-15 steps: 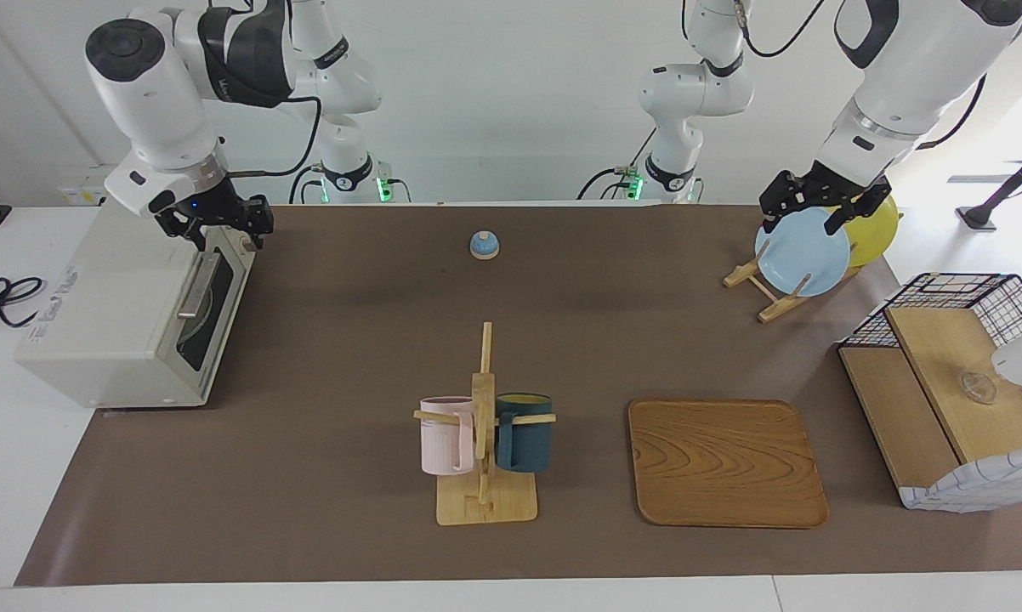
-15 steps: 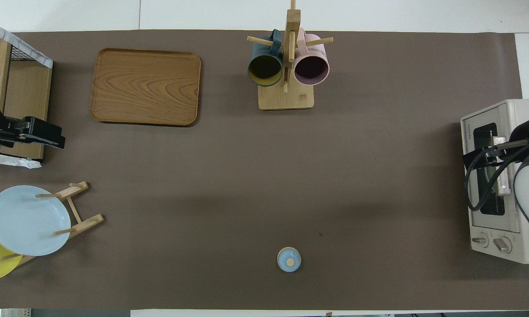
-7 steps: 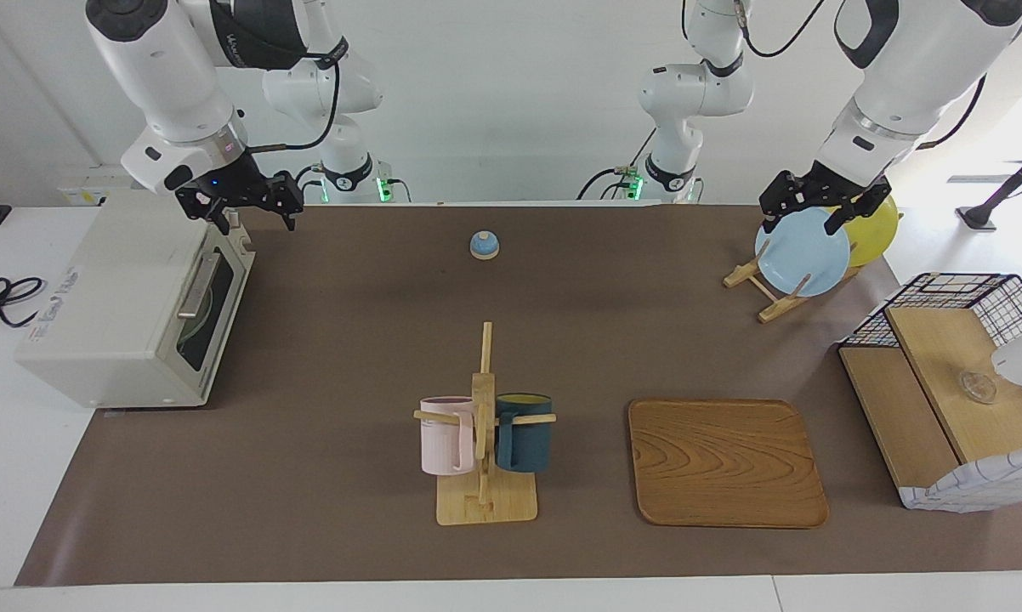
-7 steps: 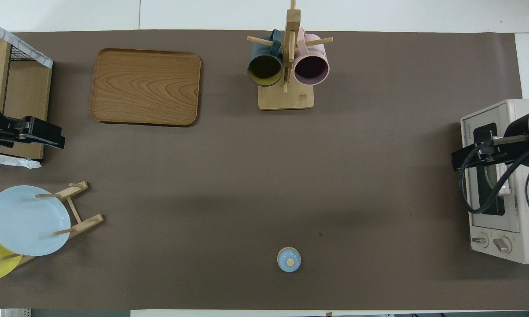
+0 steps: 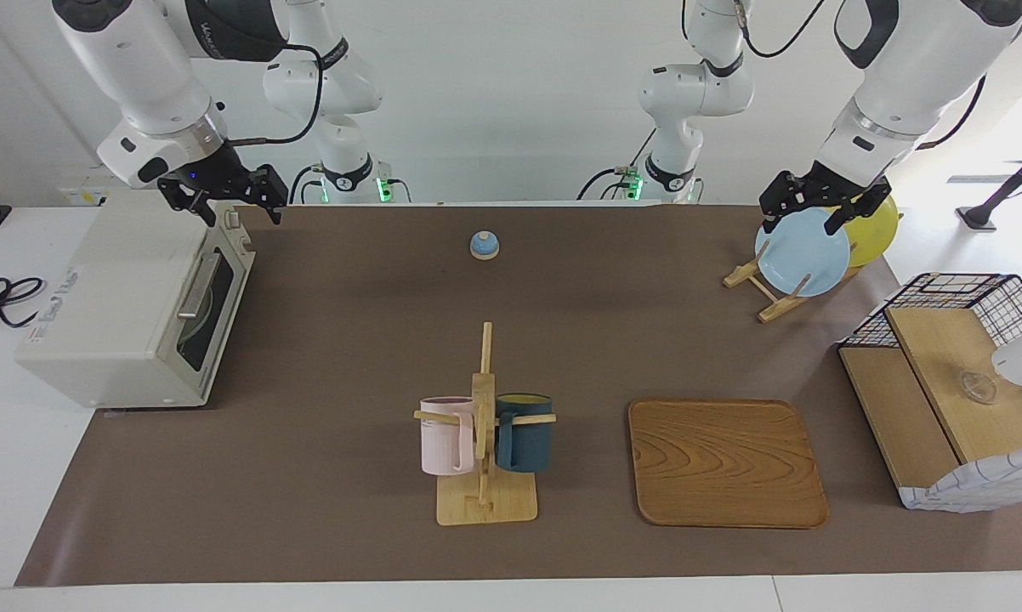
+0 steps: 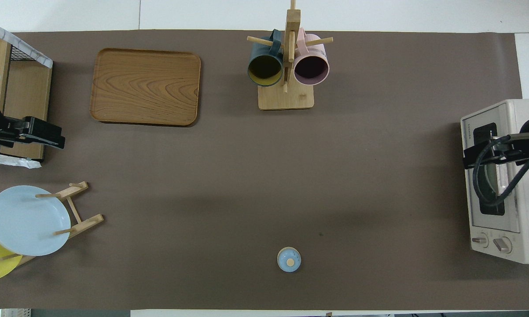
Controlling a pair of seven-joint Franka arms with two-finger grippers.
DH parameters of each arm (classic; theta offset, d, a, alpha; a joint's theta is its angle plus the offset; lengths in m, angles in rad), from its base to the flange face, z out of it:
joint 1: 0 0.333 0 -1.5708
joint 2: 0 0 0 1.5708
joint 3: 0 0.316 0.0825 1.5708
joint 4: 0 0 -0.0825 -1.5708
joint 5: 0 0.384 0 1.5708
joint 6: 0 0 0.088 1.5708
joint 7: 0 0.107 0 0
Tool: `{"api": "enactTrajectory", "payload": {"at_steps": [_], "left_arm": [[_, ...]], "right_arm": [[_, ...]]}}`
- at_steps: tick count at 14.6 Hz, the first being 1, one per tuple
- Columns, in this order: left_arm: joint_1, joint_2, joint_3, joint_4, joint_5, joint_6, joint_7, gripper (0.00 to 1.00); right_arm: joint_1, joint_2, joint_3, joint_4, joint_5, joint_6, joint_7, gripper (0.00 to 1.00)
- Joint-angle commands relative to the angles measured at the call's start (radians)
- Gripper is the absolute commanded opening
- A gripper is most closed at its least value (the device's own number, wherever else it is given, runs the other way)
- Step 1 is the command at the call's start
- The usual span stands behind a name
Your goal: Put corn in oven
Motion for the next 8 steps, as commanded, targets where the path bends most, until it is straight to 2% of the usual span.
{"api": "enactTrajectory", "payload": {"at_steps": [1,8], "left_arm": [[0.008,-0.009,-0.004,-0.003,0.007,-0.007,0.012,1.00],[0.008,-0.009,-0.004,-0.003,0.007,-0.007,0.013,1.00]], "right_arm": [[-0.017,0.019,0.046,0.049,0.025,-0.016,0.050,1.00],[-0.019,0.022,0.048,0.056,0.021,-0.017,0.050,1.00]]}}
